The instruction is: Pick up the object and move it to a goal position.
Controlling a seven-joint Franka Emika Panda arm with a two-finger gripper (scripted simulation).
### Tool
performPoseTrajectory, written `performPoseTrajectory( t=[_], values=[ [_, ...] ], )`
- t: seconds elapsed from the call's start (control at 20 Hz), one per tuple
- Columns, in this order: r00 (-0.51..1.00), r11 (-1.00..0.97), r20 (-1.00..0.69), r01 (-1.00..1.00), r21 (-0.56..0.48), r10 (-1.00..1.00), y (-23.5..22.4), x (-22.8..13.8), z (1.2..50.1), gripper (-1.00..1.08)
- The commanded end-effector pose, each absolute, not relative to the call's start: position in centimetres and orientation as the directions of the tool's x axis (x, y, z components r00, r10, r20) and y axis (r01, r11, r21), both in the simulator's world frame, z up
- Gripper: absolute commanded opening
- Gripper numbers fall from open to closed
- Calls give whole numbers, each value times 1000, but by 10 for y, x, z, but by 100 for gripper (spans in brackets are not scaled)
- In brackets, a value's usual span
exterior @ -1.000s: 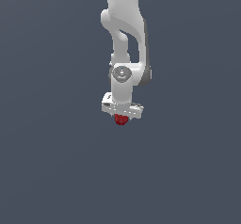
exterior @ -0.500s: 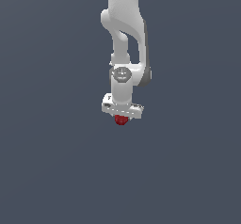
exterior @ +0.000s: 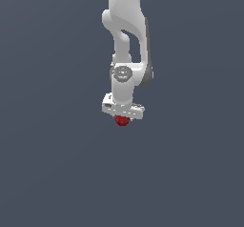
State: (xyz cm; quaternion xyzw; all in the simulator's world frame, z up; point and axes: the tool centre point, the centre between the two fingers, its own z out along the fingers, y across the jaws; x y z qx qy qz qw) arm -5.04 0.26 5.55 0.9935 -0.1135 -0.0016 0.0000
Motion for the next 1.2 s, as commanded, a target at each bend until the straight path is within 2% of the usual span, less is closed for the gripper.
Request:
performPoseTrajectory(
  t=[0.0, 0.7, 1.15],
  values=[
    [974, -974, 0, -226, 0, -226, -1, -49, 67, -100],
    [974, -974, 0, -227, 0, -227, -36, -40, 166, -100],
    [974, -974, 0, -227, 0, -227, -44, -36, 189, -100]
  ],
)
